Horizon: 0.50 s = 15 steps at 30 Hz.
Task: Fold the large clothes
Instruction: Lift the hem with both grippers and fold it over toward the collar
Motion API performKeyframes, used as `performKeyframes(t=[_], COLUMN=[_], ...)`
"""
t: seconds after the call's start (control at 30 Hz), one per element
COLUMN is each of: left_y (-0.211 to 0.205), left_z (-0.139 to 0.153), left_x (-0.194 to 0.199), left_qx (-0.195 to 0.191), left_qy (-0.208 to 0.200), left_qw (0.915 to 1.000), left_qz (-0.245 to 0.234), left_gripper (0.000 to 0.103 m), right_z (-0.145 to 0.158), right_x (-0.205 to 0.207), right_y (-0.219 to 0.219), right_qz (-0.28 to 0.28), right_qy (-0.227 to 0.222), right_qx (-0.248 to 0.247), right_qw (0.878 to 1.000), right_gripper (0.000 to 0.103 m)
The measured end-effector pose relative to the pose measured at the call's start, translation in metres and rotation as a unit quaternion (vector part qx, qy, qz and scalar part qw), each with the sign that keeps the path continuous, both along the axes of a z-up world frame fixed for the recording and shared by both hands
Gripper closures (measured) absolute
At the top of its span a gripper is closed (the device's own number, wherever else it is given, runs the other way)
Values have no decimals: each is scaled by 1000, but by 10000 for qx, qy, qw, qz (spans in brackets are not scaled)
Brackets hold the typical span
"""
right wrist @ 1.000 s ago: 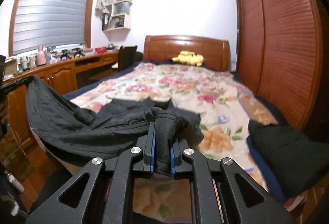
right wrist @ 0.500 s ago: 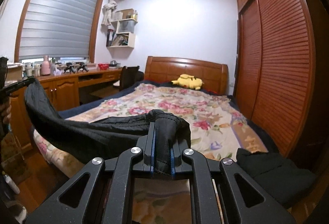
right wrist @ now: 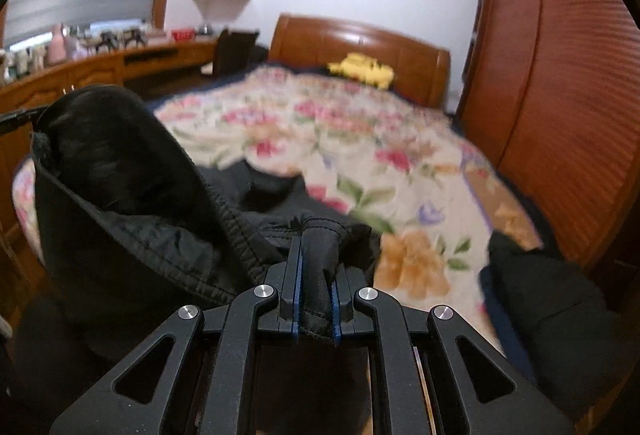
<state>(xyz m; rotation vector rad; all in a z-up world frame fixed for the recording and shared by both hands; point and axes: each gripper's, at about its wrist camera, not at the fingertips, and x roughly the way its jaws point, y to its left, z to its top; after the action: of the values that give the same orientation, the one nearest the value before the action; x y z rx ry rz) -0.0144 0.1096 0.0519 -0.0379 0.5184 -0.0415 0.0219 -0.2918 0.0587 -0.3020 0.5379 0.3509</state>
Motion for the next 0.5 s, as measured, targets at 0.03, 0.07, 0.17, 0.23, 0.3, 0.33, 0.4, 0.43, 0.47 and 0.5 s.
performKeyframes(t=[0.03, 0.07, 0.17, 0.23, 0.3, 0.33, 0.4, 0.43, 0.47, 0.5], left_y=[-2, -3, -3, -3, -3, -2, -2, -2, -3, -4], left_z=[-8, -18, -36, -42, -43, -43, -42, -40, -38, -36], left_x=[9, 21, 46, 64, 76, 83, 101, 111, 119, 128], left_qx=[-14, -10, 73, 28, 43, 54, 84, 99, 125, 153], left_qy=[106, 230, 402, 477, 504, 517, 545, 546, 532, 512], left_qw=[9999, 9997, 9992, 9989, 9987, 9986, 9985, 9984, 9985, 9985], left_qz=[-24, -25, 15, -13, -20, -15, 31, 57, 89, 117], left_gripper=[101, 101, 101, 101, 101, 101, 101, 101, 101, 101], right_z=[-11, -24, -49, -58, -61, -60, -55, -52, -50, -46], right_x=[8, 17, 39, 57, 76, 84, 102, 112, 122, 132], right_y=[0, 2, 2, -1, -6, -8, -10, -10, -10, -10], right_qz=[10, 36, -16, -31, -33, -29, -34, -48, -61, -77], right_qy=[94, 220, 390, 497, 565, 580, 611, 615, 612, 595], right_qx=[-16, -35, -168, -115, 39, 111, 242, 312, 352, 407], right_qw=[10000, 9997, 9991, 9987, 9984, 9982, 9978, 9976, 9975, 9974], right_gripper=[95, 95, 94, 94, 94, 94, 94, 94, 94, 94])
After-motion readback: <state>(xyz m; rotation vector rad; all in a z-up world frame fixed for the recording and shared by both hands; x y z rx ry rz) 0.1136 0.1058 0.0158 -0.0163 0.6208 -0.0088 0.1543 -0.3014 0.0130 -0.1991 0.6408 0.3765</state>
